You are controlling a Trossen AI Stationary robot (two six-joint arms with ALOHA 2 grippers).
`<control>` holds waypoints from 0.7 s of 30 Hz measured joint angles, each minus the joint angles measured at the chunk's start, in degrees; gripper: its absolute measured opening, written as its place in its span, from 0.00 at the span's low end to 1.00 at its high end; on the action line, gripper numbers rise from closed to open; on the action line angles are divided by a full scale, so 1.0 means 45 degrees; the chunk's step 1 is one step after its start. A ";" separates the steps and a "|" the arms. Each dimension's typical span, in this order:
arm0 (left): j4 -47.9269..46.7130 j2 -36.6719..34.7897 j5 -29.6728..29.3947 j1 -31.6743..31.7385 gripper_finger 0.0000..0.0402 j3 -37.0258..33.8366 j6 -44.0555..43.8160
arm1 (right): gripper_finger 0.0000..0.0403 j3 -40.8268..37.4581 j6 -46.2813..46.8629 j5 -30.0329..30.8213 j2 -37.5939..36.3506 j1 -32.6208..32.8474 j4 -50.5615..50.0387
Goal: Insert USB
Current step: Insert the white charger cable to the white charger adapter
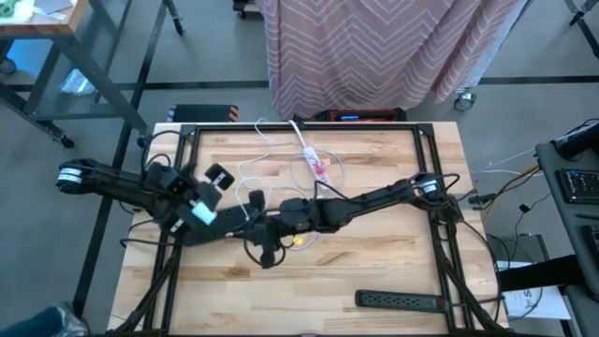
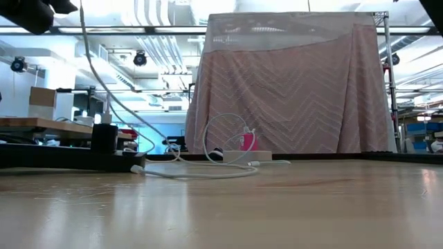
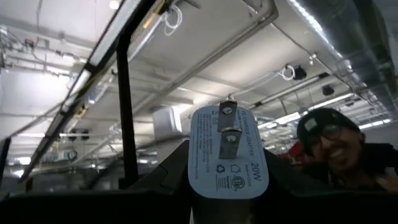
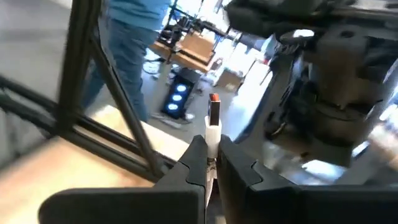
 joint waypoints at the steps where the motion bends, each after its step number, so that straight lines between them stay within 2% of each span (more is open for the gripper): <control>1: -0.0324 0.0000 0.0040 0.0000 0.25 -0.0005 0.0120 | 0.01 0.0387 0.0828 -0.0601 0.0000 -0.0073 -0.0619; 4: -0.1140 -0.0015 0.0322 0.0000 0.25 -0.0005 0.0549 | 0.01 0.1557 0.3026 -0.2739 0.0000 -0.0281 -0.2369; 6: -0.1511 0.0000 0.0767 0.0007 0.25 -0.0005 0.0896 | 0.01 0.2092 0.4397 -0.3686 -0.0010 -0.0367 -0.3246; 11: -0.1872 -0.0005 0.2010 -0.0012 0.25 -0.0005 0.1201 | 0.01 0.2649 0.6992 -0.6100 -0.0010 -0.0438 -0.3886; 15: -0.2788 -0.0015 0.2079 -0.0008 0.25 -0.0023 0.1921 | 0.01 0.2666 0.8406 -0.6387 -0.0019 -0.0520 -0.3829; 21: -0.3021 0.0175 0.2843 -0.0076 0.25 -0.0029 0.3266 | 0.01 0.2657 0.8751 -0.6911 0.0000 -0.0701 -0.3877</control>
